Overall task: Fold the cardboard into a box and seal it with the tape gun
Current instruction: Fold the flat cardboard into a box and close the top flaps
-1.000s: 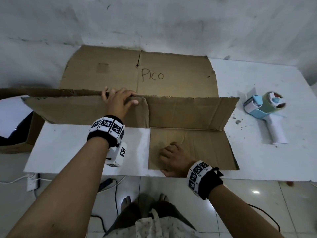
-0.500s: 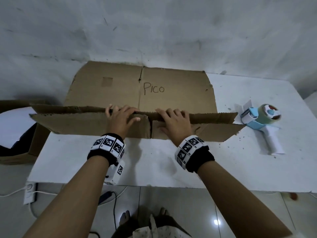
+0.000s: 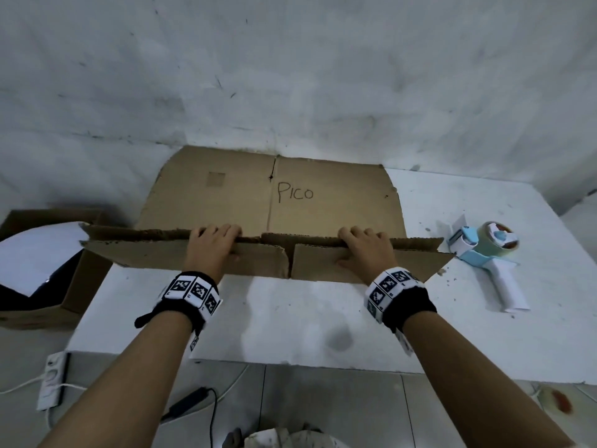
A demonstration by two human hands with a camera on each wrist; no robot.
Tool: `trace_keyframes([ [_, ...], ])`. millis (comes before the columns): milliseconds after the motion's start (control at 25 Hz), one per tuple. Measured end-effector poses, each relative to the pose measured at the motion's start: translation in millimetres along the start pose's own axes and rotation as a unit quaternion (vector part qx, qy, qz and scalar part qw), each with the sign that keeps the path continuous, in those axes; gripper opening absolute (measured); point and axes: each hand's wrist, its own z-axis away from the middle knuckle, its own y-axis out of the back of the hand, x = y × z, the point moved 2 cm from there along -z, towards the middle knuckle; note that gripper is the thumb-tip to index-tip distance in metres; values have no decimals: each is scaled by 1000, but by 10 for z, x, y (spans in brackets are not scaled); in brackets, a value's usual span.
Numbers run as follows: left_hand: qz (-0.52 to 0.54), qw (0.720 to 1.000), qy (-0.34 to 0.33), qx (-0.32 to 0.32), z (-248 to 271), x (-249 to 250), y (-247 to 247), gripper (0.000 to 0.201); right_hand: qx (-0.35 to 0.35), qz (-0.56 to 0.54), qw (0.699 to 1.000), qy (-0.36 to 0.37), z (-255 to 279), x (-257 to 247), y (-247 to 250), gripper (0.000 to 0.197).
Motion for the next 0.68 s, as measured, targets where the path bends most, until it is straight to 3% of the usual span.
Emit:
trace_keyframes([
  [160,-9,1000,11,-13,62,-84,180,31,18,-34,999,9,148,70,174,30],
  [240,-1,1000,1,17,-43,-93,465,31,27,-25,999,13,96,88,486,31],
  [360,0,995,-1,96,-297,-137,1004,34,61,-42,996,43,-21,187,1155,29],
  [440,-3,984,0,180,-441,-117,1450,26,136,-20,989,50,-70,268,1694,23],
  [560,-2,964,16,265,-589,-34,1991,14,230,17,973,26,-64,345,2347,24],
  [680,-10,945,-2,326,-665,77,2419,18,307,23,951,-4,21,411,2807,28],
])
